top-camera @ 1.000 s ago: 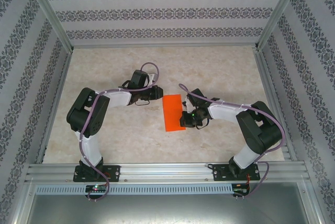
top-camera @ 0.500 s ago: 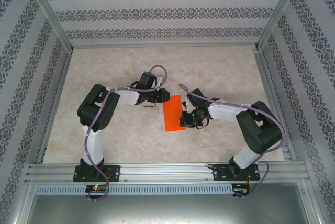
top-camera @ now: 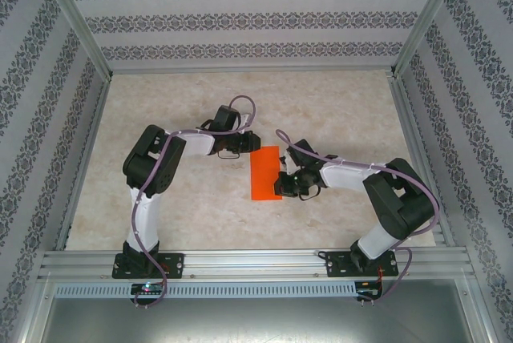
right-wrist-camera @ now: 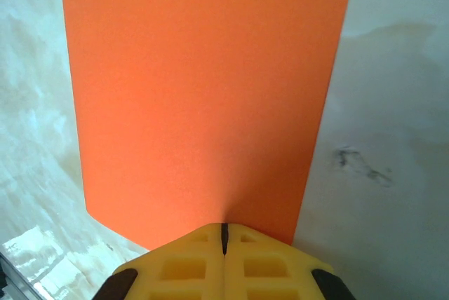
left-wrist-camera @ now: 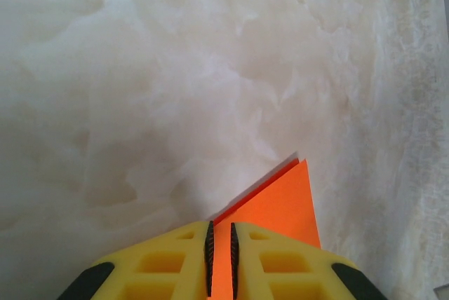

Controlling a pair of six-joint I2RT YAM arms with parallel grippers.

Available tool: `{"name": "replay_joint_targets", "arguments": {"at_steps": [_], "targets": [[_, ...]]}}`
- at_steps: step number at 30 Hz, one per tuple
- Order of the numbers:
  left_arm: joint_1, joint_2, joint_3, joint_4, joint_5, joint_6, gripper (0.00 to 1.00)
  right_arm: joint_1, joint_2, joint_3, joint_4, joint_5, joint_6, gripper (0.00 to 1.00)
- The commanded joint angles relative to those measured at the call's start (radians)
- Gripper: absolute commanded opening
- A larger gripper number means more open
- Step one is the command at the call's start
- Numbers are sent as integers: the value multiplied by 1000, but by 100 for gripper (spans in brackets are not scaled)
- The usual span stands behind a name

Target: Fold a paper plane with a square sheet of paper (fold left side to right side)

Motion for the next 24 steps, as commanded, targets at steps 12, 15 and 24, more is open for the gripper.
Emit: {"name": "replay_joint_targets", "arguments": {"at_steps": [12,15,24], "targets": [[50,-92,42,-89,-59,47,27,35,-58,-13,11,27,46,13],[51,-196,-27,-95,-61,46,27,2,-138,-14,9,55,20,22],[3,-378,-212,-153,32,-47,26,-190,-268,-44,98,9,6,51]]}}
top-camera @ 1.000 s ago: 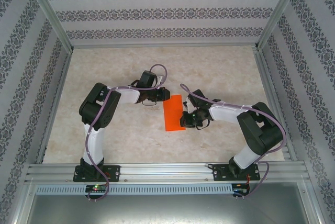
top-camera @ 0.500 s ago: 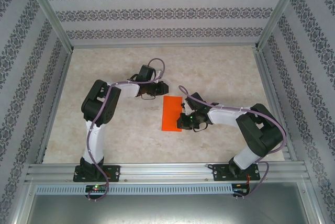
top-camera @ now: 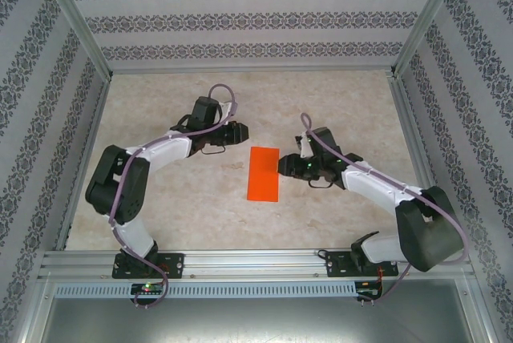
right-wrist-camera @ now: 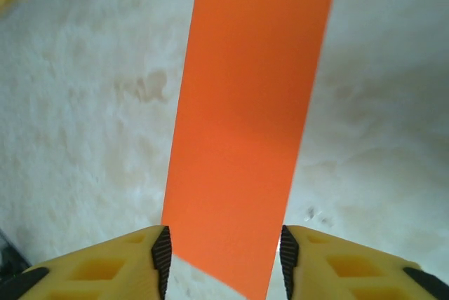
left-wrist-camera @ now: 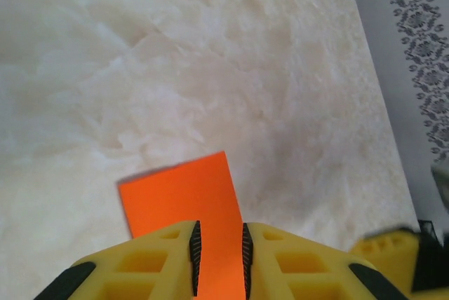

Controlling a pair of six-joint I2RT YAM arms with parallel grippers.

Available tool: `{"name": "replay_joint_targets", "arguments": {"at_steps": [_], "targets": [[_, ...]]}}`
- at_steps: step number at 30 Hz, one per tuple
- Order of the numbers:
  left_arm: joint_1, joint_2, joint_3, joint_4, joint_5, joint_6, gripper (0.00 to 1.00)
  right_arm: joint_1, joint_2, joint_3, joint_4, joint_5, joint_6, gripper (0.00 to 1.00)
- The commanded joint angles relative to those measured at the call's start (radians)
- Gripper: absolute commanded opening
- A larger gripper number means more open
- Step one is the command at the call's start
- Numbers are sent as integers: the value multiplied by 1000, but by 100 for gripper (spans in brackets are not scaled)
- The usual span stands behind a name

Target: Fold a paper plane with a square sheet of paper (fold left side to right side)

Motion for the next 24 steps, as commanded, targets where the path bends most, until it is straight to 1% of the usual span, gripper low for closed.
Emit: {"name": "replay_joint_targets", "arguments": {"at_steps": [1,6,11,14,19,24], "targets": [[-49,-4,-49,-80,56,-44,26,-62,-3,-32,69,-47,16,53],[-102,13,-75,-136,13,-68,25,-103,33,-60,175,-118,89,63],[-115,45,-71,-169,-19,-61,25,-103,56,-89,205,-129,116,71],[-120,72,-53,-197,-10,-48,25,-102,60,-94,188,-128,113,73],[-129,105,-51,-192,-2,-40,25,-103,72,-80,147,-138,97,76],[-132,133,-54,-181,14,-36,25,-102,89,-62,119,-154,81,76]]}}
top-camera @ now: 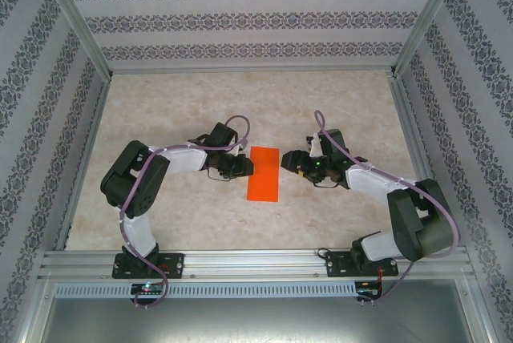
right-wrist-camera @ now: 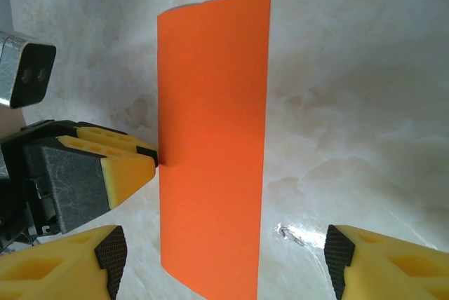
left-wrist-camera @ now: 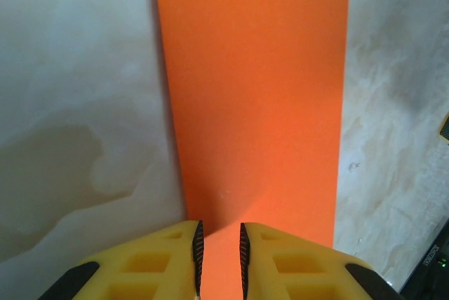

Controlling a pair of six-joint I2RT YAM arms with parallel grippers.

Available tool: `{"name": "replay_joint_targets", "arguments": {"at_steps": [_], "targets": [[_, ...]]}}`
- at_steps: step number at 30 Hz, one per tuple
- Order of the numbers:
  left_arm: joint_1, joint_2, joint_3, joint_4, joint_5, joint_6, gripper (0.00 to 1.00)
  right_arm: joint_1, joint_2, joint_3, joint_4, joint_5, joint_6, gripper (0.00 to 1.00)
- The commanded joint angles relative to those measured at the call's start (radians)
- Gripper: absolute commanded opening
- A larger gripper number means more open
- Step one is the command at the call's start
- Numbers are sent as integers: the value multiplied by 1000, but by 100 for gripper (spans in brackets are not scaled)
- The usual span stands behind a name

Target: Fold a paper plane with a square sheet of paper (fold left side to right side)

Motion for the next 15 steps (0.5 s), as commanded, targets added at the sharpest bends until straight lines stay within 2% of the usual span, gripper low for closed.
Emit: {"name": "replay_joint_targets", "arguments": {"at_steps": [1,15], "targets": [[-14,17,16,-18,10,13,24,-3,18,19,-28,-33,-21,76],[-24,-58,26,-36,-1,31,22,0,42,28,-40,-34,-29,77]]}}
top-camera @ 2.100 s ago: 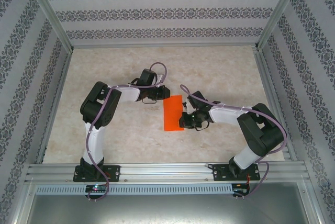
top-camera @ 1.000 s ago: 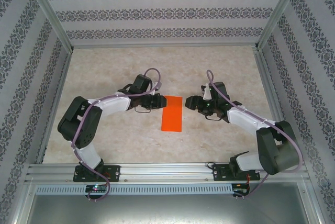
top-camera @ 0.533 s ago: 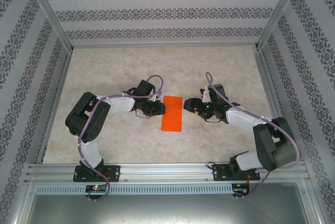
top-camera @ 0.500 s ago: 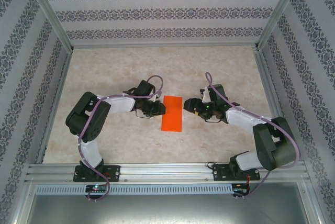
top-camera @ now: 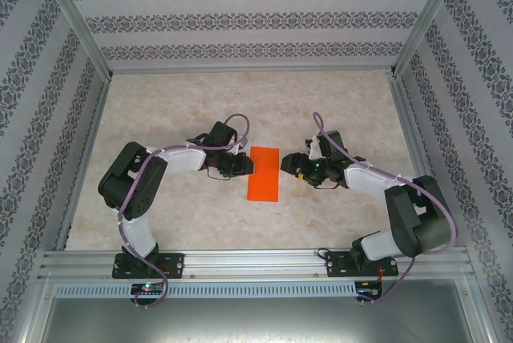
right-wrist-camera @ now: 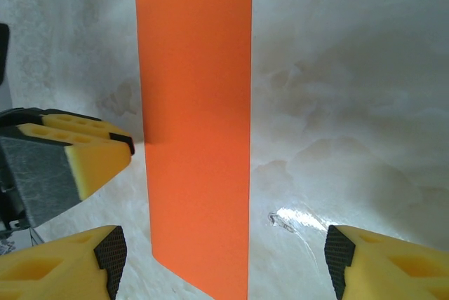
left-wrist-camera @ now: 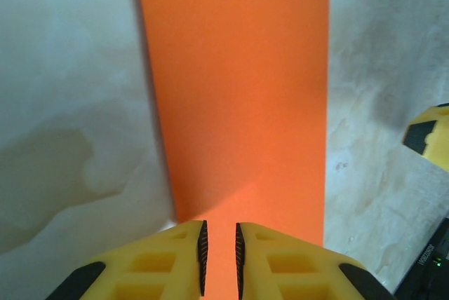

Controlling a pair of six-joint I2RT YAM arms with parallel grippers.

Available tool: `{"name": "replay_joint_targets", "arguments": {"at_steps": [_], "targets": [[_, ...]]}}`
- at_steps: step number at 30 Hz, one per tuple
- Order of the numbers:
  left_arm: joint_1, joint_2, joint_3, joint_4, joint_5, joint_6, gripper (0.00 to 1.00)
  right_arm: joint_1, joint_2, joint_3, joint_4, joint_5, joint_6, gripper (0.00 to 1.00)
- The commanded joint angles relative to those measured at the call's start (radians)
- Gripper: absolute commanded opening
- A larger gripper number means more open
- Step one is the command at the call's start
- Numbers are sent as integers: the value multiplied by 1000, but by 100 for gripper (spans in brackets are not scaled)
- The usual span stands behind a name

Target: Fold a paper plane with a square sheet of paper (fold left side to right side)

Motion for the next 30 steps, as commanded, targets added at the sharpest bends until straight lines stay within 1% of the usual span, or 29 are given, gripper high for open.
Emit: {"name": "replay_joint_targets", "arguments": {"at_steps": [1,4,13,16,21,24,30], "targets": [[-24,-20,31,-36,5,29,22,2,21,29,-13,-21,-25,77],[-31,8,46,-48,-3,37,22,10,33,36,-16,-28,-23,77],[-37,75,66,-111,-96,52,20,33,47,56,-50,-33,-24,77],[-37,68,49,-109,-105,52,20,47,52,67,-82,-35,-24,74],[-37,58,25,-94,-108,46,19,89,81,82,-107,-52,5,61],[-37,55,18,-83,-107,43,19,117,98,85,-112,-51,31,56],[-41,53,19,-73,-102,40,19,139,126,69,-107,-53,86,54]]}}
